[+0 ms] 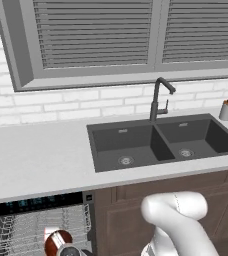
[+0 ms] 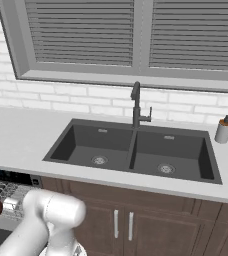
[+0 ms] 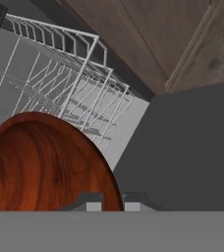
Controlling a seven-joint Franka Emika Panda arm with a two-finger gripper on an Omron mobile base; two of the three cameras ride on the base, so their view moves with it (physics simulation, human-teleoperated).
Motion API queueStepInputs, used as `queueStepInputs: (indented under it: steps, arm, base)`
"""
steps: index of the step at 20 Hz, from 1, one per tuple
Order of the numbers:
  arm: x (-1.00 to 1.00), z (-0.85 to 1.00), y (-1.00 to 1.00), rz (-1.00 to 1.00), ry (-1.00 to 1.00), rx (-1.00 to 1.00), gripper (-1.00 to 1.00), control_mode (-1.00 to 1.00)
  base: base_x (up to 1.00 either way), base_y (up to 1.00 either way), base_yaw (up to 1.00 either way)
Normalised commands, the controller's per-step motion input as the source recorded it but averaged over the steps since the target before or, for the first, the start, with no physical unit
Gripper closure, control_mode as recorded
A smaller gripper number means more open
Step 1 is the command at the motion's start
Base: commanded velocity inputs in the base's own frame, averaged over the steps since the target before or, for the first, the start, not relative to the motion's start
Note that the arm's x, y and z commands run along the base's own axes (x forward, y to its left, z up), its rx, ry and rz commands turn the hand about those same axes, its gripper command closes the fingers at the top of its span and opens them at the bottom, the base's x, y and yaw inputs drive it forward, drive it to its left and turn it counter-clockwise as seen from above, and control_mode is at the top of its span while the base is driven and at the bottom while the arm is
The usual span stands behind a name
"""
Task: Pick up the cup and bowl from the counter, place them in the dishwasher, and close the dishwasher door.
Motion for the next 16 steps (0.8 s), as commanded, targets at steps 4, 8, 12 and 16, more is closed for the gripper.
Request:
queueStepInputs:
  steps: [4,8,12,16]
  arm:
    - [0.28,-0.1,0.0,0.0,-0.11,0.0,1.0,-1.0]
    - [0.25,0.0,0.0,0.0,-0.15,0.0,1.0,-1.0]
    - [0.56,-0.13,0.0,0.0,-0.02,0.0,1.0,-1.0]
    - [0.65,-0.16,0.0,0.0,0.0,0.0,1.0,-1.0]
  base:
    - [0.0,0.0,0.0]
    - [0.0,0.0,0.0]
    - [0.0,0.0,0.0]
    - [0.0,0.0,0.0]
